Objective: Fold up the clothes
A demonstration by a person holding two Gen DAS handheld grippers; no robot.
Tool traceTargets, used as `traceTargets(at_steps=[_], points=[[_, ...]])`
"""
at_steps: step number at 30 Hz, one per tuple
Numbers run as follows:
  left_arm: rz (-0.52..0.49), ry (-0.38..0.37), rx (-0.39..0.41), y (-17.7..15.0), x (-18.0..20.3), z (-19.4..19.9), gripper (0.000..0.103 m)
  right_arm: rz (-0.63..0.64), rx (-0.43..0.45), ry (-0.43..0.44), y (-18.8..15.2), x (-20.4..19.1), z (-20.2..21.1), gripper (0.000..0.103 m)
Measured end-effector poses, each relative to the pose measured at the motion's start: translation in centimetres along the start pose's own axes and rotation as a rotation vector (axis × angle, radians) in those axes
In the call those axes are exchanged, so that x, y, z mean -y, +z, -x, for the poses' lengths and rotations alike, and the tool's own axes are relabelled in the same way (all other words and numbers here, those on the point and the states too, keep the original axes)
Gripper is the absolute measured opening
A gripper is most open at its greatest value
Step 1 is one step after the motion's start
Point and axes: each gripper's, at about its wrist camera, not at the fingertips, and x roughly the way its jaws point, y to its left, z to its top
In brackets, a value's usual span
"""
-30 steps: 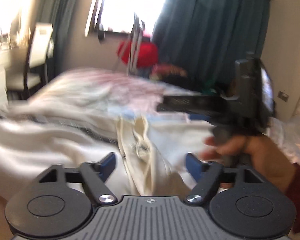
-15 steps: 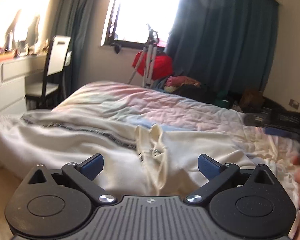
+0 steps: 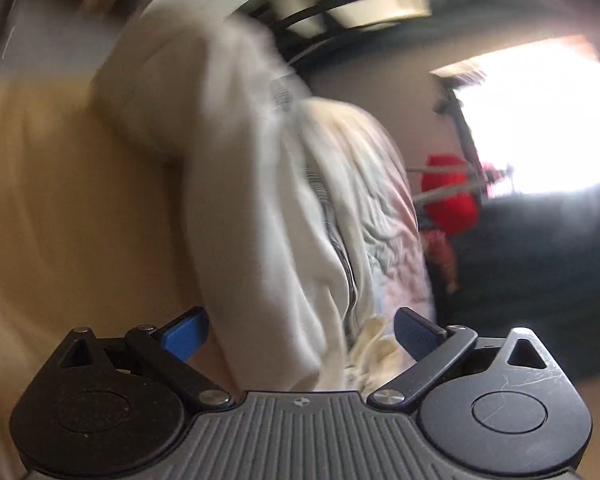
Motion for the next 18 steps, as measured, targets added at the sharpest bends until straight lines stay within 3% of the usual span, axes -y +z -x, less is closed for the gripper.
traceTargets(at_steps=[5,8,11,15,18], points=[[0.081,0.015,0.086,3.6,-1.3,-1.3,0.098,-0.025,-0.031,-0.006,-0.5,0.6,-1.0,0.085],[0.077,0.034,0.142,5.5,-1.9,-2.2,0.087,-0.017,-0.062,-0.007,-1.1,0.4,-2.4,0.085],[0.061,0.064,0.226,7.2,-2.4,-2.0,0.068,0.024,-0.106,-0.002,-1.9,-0.4,-4.5,0.085],[0.041,0.103,0.274,8.6,-3.2,-1.2,0.034,0.076,-0.198,-0.004,-3.5,-2.0,-8.3,0.085],[-0.094,0.158,0.308,8.4,-1.2,-0.8,0.025,0.115,-0.265,-0.047,-5.0,-3.1,-10.8,0.087]])
